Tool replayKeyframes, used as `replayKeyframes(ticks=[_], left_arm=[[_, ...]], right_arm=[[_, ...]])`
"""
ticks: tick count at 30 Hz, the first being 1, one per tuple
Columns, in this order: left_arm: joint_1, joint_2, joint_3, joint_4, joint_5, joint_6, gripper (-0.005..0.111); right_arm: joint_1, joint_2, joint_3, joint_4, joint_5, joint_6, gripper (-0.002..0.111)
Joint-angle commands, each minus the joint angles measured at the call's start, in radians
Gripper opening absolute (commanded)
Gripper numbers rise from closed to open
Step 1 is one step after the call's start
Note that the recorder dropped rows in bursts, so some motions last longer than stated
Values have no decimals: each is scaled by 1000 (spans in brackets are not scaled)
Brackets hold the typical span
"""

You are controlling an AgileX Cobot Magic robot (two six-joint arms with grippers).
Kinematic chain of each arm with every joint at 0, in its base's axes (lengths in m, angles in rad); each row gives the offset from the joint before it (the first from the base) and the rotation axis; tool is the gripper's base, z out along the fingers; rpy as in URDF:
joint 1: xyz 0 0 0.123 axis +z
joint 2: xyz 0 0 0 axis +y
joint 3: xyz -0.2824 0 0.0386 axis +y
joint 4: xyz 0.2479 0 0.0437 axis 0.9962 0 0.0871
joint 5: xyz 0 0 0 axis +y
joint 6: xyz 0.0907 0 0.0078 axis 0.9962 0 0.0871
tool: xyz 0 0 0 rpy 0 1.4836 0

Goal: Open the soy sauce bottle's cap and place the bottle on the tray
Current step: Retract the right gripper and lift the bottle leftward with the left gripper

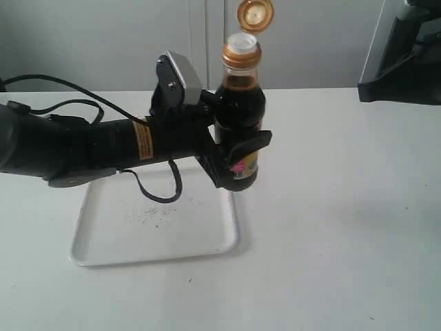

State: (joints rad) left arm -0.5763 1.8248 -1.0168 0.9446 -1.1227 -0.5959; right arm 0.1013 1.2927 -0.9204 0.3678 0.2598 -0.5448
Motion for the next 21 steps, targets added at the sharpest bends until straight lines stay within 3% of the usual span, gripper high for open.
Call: replayKeyframes(ticks=[1, 21], left_arm=[[50, -77, 48, -40, -98, -9, 0], [201, -173, 209, 6, -98, -80, 0]], right_arm=[[37, 3, 4, -7, -1, -60, 0], [132, 67, 4, -5, 22, -83, 0]])
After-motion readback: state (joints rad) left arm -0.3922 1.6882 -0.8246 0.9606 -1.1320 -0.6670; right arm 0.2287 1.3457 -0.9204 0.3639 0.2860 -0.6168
